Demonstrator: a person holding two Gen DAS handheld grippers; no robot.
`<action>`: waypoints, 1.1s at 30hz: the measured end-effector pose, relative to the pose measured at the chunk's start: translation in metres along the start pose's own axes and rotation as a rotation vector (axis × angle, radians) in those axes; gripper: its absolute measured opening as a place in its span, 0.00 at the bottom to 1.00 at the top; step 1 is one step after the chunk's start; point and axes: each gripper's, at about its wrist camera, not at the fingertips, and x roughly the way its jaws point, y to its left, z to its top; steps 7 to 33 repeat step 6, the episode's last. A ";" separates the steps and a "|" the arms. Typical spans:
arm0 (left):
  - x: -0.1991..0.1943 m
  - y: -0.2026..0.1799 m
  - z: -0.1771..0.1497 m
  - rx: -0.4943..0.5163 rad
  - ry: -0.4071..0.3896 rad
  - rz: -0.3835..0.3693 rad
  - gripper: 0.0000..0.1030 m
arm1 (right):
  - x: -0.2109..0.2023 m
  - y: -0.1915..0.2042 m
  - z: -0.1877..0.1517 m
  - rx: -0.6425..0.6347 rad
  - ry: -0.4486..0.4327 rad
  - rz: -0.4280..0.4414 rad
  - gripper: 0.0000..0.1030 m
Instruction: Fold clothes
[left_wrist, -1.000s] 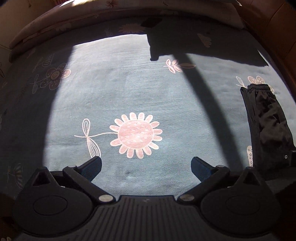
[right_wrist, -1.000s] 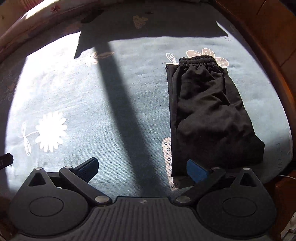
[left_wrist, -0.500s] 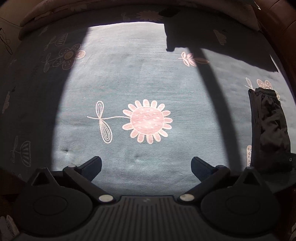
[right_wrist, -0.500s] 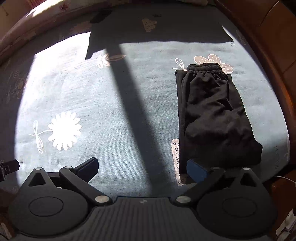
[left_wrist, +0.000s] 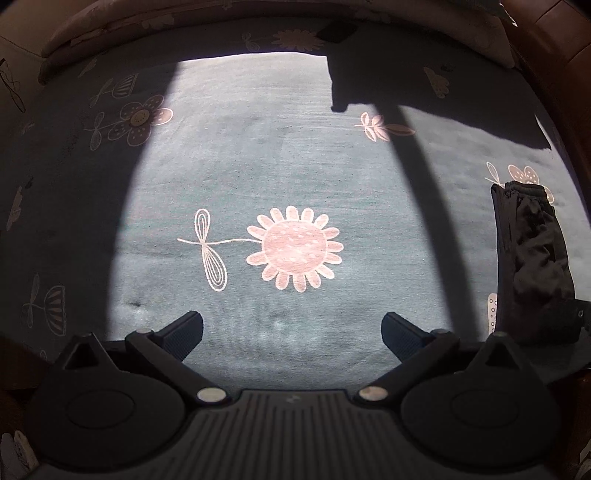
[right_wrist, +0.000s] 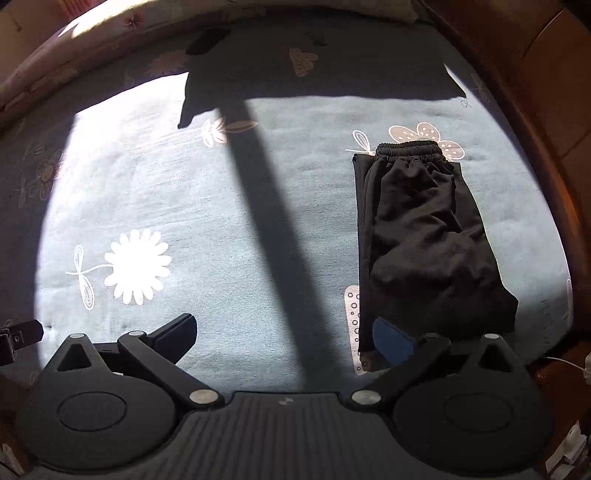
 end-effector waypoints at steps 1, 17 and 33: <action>0.000 0.000 0.000 -0.001 0.000 0.000 0.99 | 0.000 0.001 0.000 -0.001 0.001 0.000 1.00; 0.000 0.002 -0.002 -0.008 -0.004 -0.016 0.99 | 0.002 0.003 -0.001 0.002 0.007 0.001 1.00; 0.000 0.002 -0.002 -0.008 -0.004 -0.016 0.99 | 0.002 0.003 -0.001 0.002 0.007 0.001 1.00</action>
